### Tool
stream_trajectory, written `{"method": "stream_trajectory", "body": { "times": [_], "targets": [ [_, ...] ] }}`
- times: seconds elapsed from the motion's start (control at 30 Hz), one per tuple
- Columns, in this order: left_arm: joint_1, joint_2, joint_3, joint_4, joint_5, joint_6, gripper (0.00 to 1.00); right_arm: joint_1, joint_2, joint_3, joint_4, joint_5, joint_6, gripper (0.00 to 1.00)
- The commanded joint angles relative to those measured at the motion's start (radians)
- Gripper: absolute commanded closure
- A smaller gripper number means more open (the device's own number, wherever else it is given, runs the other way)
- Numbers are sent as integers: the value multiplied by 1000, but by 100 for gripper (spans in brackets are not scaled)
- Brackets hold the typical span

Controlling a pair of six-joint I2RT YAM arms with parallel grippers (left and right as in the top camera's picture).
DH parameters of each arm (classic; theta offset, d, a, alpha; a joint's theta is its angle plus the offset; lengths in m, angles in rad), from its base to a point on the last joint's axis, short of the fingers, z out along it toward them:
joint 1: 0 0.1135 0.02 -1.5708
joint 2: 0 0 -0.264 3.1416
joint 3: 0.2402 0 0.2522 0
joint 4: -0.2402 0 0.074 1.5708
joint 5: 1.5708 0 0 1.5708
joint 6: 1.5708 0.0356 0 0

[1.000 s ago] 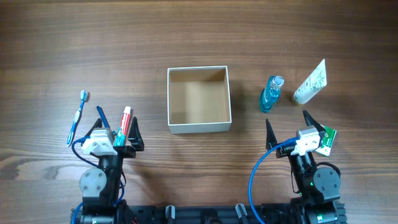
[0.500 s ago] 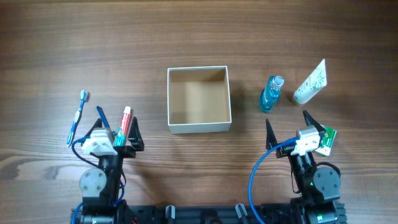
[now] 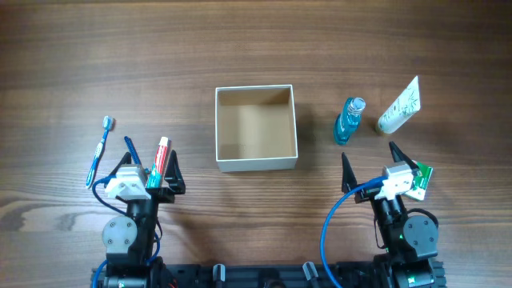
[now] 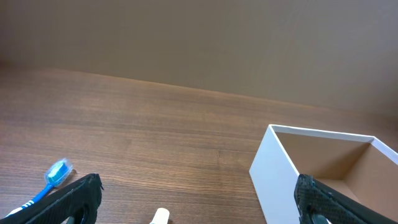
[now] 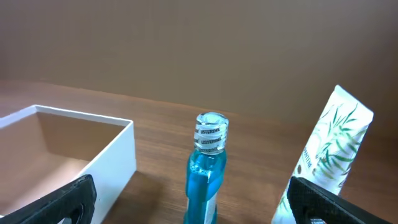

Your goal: Pack container

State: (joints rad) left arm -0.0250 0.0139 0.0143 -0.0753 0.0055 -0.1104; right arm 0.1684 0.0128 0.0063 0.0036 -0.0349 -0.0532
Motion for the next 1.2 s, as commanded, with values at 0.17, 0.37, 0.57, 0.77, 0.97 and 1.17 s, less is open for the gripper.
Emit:
{"method": "stream_trajectory", "body": {
  "times": [0.17,0.37,0.57,0.77,0.97,1.17],
  "targets": [
    [-4,101,276,-177,16,-63,0,-5,170,291,-201,21,84,0],
    [-4,577,787,-608,16,-63,0,-5,733,855,-639,92,168,0],
    [-4,825,912,-734,65,-62,0,-5,1203,1204,-879,80,158,0],
    [-4,863,912,-734,65,-62,0,-5,1438,1204,-822,79,169,0],
    [-4,862,912,-734,65,-63,0,-5,1609,1203,-799,79,213,20],
    [-4,862,912,-734,65,-62,0,-5,1611,1203,-785,79,213,64]
  ]
}}
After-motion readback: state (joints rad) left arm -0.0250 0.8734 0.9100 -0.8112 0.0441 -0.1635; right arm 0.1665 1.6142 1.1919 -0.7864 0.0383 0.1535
